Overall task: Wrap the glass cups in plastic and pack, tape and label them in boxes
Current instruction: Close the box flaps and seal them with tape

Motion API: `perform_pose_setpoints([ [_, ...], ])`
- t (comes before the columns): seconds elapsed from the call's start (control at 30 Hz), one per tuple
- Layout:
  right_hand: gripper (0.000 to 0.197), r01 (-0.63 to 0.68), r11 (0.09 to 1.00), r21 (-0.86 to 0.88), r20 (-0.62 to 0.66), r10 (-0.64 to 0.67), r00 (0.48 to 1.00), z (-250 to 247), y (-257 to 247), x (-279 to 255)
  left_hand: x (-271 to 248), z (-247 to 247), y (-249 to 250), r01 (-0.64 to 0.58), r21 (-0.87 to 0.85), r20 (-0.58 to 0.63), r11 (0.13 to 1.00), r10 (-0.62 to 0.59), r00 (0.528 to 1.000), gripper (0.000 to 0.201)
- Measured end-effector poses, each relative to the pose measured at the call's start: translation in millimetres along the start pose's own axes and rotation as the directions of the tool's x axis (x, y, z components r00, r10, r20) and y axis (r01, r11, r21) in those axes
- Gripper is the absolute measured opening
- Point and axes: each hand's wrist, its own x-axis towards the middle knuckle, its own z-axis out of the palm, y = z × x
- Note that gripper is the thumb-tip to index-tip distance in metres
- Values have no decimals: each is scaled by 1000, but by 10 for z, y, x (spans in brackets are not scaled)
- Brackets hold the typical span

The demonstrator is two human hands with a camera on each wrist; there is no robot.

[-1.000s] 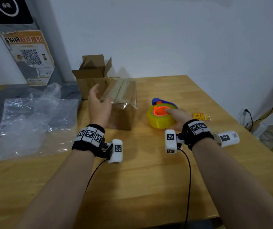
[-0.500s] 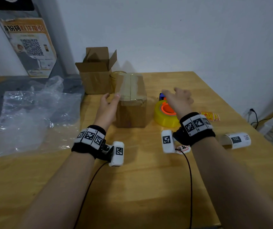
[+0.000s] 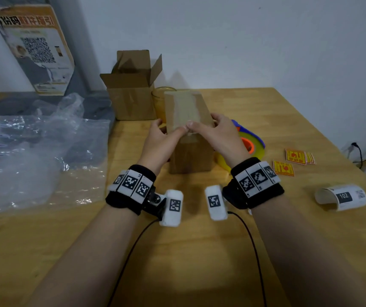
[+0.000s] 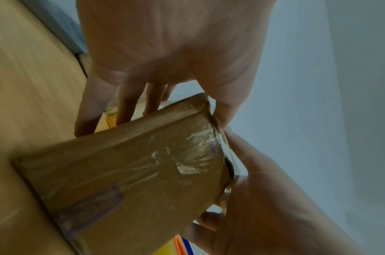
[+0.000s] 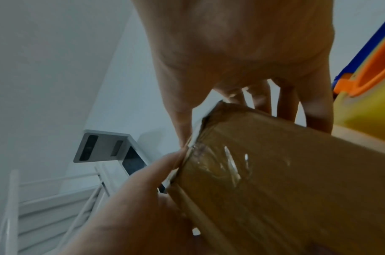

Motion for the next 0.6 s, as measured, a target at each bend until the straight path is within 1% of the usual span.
perform_pose_setpoints([
  [0.03, 71, 10, 1000, 8, -6, -10, 1000, 16, 5, 6, 12, 5, -9, -16, -8, -4, 1000, 16, 1000, 76],
  [0.07, 70, 15, 1000, 1, -15, -15, 1000, 31, 5, 2, 27, 9, -24, -33, -18, -8, 999, 33, 999, 64],
  [0.1, 72, 13, 1000, -14, -30, -14, 999, 46, 19, 5, 45, 9, -43, -49, -31, -17, 998, 49, 999, 57],
  [0.17, 74, 19, 1000, -13, -65, -20, 998, 68, 64, -1, 62, 5, -69, -74, -54, -48, 996, 72, 996, 53],
  [0.23, 68, 42, 999, -15, -91, -43, 995, 82, 95, -16, 71, 10, -106, -113, -56, -83, 992, 108, 991, 42],
  [0.33, 55, 55, 998, -34, -109, -59, 992, 81, 112, 1, 72, 1, -162, -165, -54, -89, 985, 160, 983, 11],
  [0.37, 53, 63, 997, -37, -113, -67, 991, 69, 117, 17, 69, -14, -167, -168, -53, -82, 984, 164, 983, 8],
  [0.4, 49, 69, 997, -30, -119, -72, 990, 58, 120, 24, 70, -34, -173, -171, -49, -72, 984, 168, 983, 9],
  [0.43, 42, 75, 997, -14, -130, -76, 989, 43, 135, 38, 77, -50, -177, -175, -44, -61, 984, 172, 983, 12],
  [0.5, 18, 87, 996, 20, -157, -82, 984, -9, 171, 44, 78, -65, -170, -186, -41, -46, 982, 184, 982, 19],
  [0.53, 12, 91, 996, 20, -168, -86, 982, -31, 174, 31, 81, -63, -167, -190, -41, -48, 981, 188, 981, 20],
  [0.6, 16, 110, 994, 3, -195, -107, 975, -42, 184, 15, 92, -56, -173, -190, -40, -62, 981, 187, 980, 23],
])
